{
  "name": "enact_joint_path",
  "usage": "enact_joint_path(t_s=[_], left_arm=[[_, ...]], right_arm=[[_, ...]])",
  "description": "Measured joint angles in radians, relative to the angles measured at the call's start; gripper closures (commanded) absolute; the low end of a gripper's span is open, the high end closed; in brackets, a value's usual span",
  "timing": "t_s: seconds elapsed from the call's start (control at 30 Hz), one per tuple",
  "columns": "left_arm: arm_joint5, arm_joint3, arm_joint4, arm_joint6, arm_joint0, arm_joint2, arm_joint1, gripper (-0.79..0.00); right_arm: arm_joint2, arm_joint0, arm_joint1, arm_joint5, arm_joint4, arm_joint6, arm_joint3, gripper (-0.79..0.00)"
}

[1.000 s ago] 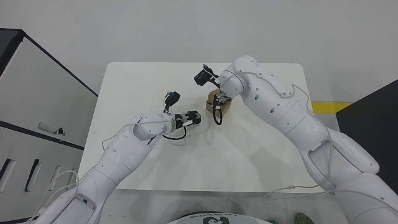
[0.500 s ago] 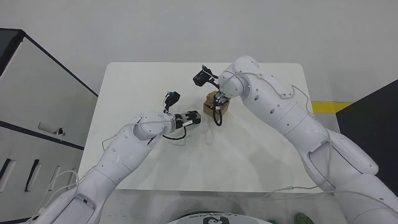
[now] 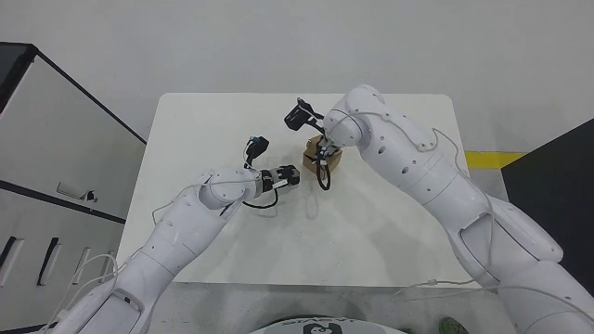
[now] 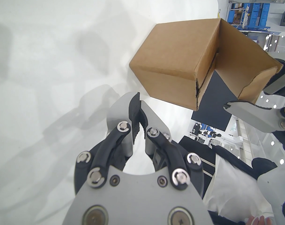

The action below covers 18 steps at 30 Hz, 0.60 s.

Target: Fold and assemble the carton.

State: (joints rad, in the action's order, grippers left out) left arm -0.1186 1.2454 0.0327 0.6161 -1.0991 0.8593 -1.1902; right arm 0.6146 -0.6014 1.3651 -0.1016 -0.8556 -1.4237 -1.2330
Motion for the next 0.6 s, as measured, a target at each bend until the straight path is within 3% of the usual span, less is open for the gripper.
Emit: enact_joint_path(t_s=[0.2, 0.33, 0.6], left_arm=[[0.0, 0.0, 0.0, 0.0, 0.0, 0.0, 0.0, 0.0], [0.0, 0.0, 0.0, 0.0, 0.0, 0.0, 0.0, 0.0], [0.0, 0.0, 0.0, 0.0, 0.0, 0.0, 0.0, 0.0]], right_arm=[[0.009, -0.007, -0.001, -0.014, 0.003, -0.005, -0.012, -0.194], [0.01, -0.008, 0.001, -0.019, 0.001, -0.007, -0.009, -0.065], [0.004, -0.001, 0.011, -0.023, -0.003, -0.003, 0.014, -0.089]])
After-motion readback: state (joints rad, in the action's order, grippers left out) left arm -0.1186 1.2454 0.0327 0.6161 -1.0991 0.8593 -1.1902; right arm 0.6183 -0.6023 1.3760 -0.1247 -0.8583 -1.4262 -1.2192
